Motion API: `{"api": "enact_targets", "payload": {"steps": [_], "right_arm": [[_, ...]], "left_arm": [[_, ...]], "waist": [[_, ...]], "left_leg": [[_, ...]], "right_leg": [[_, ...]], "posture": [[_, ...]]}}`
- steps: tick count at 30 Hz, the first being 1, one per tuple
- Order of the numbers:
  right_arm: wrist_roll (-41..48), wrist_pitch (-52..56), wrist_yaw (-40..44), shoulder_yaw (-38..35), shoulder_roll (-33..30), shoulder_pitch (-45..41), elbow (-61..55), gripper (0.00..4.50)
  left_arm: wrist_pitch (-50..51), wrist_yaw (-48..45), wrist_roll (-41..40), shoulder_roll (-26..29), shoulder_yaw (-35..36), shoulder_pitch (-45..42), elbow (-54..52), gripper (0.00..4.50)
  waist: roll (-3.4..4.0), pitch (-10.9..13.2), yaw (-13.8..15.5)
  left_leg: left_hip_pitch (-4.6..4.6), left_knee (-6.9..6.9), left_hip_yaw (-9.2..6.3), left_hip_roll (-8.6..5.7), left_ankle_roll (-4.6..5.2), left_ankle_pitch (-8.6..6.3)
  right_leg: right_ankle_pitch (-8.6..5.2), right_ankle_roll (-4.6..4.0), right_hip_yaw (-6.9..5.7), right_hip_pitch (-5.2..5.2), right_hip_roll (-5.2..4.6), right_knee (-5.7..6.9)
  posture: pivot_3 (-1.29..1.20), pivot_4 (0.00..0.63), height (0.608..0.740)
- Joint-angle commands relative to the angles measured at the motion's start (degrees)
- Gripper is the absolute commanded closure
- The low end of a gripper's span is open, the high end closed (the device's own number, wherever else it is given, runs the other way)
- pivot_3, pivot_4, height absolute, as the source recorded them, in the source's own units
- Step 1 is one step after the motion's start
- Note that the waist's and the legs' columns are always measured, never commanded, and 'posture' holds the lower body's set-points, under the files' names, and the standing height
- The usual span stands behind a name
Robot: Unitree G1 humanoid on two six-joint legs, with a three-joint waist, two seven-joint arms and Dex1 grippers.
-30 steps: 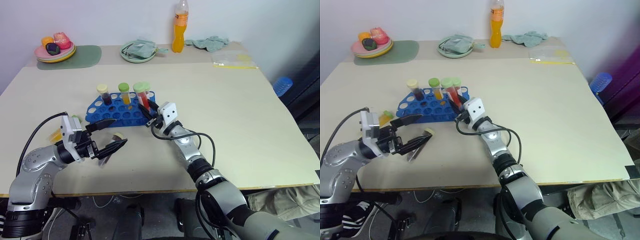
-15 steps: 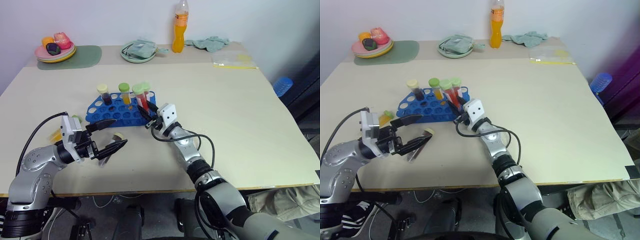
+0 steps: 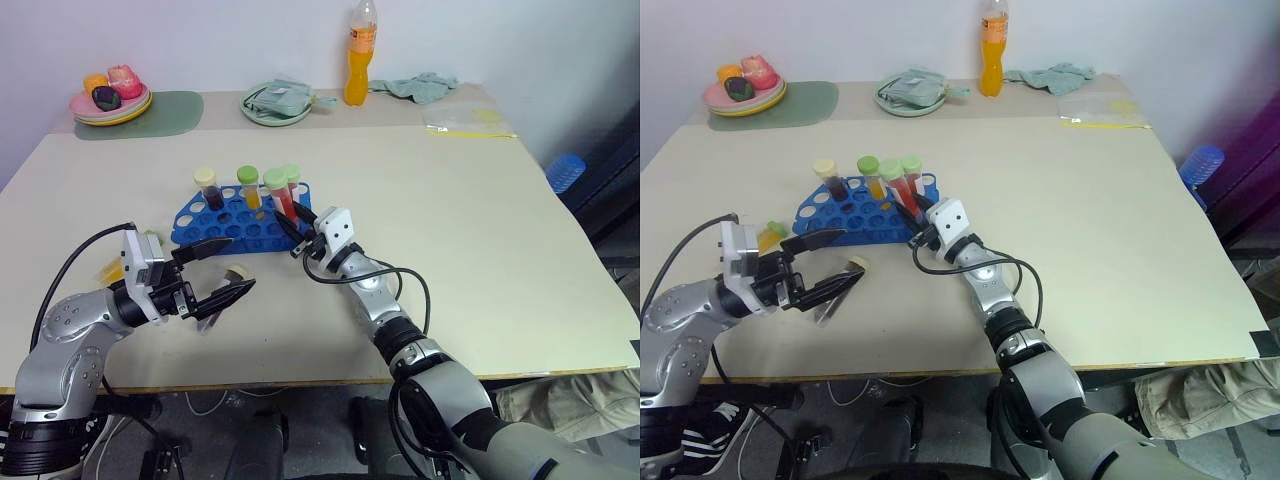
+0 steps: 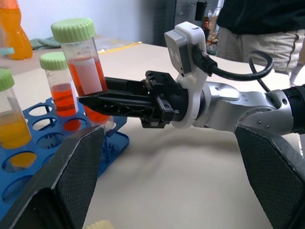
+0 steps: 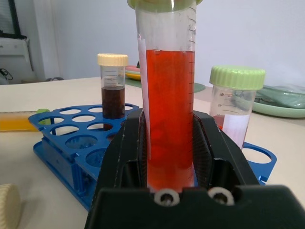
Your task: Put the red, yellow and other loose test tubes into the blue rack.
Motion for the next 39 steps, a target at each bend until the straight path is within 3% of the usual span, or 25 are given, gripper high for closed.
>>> {"api": "enact_targets", "payload": {"steps": [1,16,23,24,32,39], "right_arm": [[-0.38,-0.14,-0.51,-0.47,0.07,-0.05,0.16,3.65],[-0.33,-0.21,-0.03,-1.31,-0.01,-0.31,1.75,3.65],[0.28,-0.01,0.47,-2.15,0.48,-0.96,1.95,0.27],[0.11,-0.04,0.36,-2.16,0.44,-0.95,1.96,0.05],[-0.76,1.54,-0.47,-2.12,-1.58,0.04,-1.77,0.05],[-2.53,12.98,-1.12,-0.02,-4.38,3.96,-17.59,0.05]], "left_arm": [[0.15,0.23,-1.02,0.36,0.66,-0.47,-2.22,0.0],[0.57,0.48,-0.99,0.37,0.75,-0.77,-2.46,0.0],[0.56,0.69,-0.93,0.3,0.6,-0.9,-2.51,0.0],[0.57,0.71,-0.96,0.29,0.6,-0.88,-2.54,0.0],[0.57,1.02,-1.02,0.1,0.7,-0.3,-2.84,0.0],[0.82,1.46,-1.09,-0.2,0.64,0.02,-3.59,0.0]], "waist": [[0.0,0.0,0.01],[0.0,-0.01,0.05],[0.01,-0.01,0.02],[0.01,-0.01,0.0],[0.01,-0.01,0.02],[0.01,-0.01,0.09]], "left_leg": [[0.0,0.0,0.0,0.0,0.0,0.0],[0.07,0.0,0.0,0.0,-0.03,0.02],[0.07,0.0,0.0,0.0,-0.03,0.02],[0.07,0.0,0.0,0.0,-0.03,0.02],[0.07,0.0,0.0,0.0,-0.04,0.02],[0.07,0.0,0.0,0.0,-0.04,0.03]], "right_leg": [[0.0,0.0,0.0,0.0,0.0,0.0],[0.0,-0.01,0.01,0.06,0.0,0.03],[0.0,0.0,0.01,0.07,0.0,0.03],[0.0,0.0,0.01,0.07,0.0,0.04],[0.0,0.0,0.01,0.07,0.01,0.04],[0.0,0.0,0.01,0.06,0.01,0.05]], "posture": [[0.0,0.15,0.74],[0.0,0.15,0.74],[0.0,0.15,0.74],[0.0,0.15,0.74],[0.0,0.15,0.74],[0.0,0.15,0.74]]}}
